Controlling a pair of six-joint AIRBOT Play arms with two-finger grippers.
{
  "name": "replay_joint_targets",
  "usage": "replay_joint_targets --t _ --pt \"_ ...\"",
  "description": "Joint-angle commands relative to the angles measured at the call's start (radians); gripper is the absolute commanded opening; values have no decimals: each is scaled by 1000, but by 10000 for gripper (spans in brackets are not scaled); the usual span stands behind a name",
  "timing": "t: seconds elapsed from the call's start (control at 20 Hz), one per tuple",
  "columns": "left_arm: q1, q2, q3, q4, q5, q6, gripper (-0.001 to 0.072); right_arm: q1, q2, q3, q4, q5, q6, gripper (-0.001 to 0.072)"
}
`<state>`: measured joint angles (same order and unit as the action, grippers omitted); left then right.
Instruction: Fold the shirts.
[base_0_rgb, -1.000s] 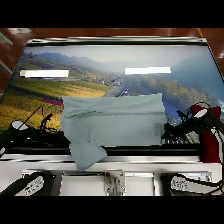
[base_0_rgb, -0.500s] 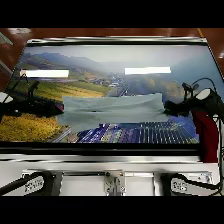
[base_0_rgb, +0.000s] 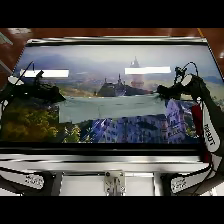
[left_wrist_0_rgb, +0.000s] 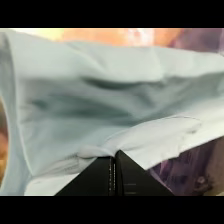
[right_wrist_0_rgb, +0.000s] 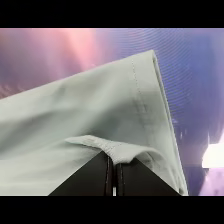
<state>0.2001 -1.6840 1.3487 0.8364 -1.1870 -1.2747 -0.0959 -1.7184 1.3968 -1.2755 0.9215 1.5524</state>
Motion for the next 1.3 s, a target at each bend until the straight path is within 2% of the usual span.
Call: replay_joint_targets --t 0.0,0.05,0.1,0.15,0.2,0.35,0.45,0.5,0.6,0.7,1.0,1.05,1.1,1.15,1.2,1.25 --pt "-10 -114 47 0 -13 -40 36 5 -60 29 -13 11 16 60" --pt "-13 -128 47 -3 -24 -39 68 5 -64 29 -23 24 15 68" --pt "-13 -133 47 -6 -31 -39 256 5 -63 29 -25 25 14 154" --pt "-9 -132 49 -6 -43 -39 458 3 -56 30 -26 22 3 433" --pt "1 -130 58 -4 -79 -31 565 -2 -41 30 -27 31 -32 611" --pt "49 -124 80 -1 -190 -31 562 -42 15 29 -68 77 -46 633" --pt "73 -104 80 -1 -232 -32 562 -106 15 29 27 131 -62 677" --pt "77 -91 80 -1 -237 -32 562 -138 3 29 117 159 -103 678" --pt "78 -64 80 -1 -236 -28 561 -190 -41 28 282 196 -176 677" --pt "78 -43 80 -1 -241 -28 561 -208 -94 28 381 198 -192 677" --pt "74 -24 80 -16 -265 -22 561 -195 -219 29 468 180 -197 677" --pt "71 -23 80 -16 -265 -20 561 -188 -232 29 491 176 -200 640" --pt "67 -23 80 -16 -264 -20 561 -185 -232 29 492 167 -200 548" --pt "62 -23 80 -20 -265 -20 560 -181 -231 29 493 167 -201 354" --pt "56 -23 80 -28 -264 -20 552 -182 -228 30 493 177 -206 116" --pt "48 -23 80 -44 -262 -20 505 -182 -218 30 493 196 -221 60"
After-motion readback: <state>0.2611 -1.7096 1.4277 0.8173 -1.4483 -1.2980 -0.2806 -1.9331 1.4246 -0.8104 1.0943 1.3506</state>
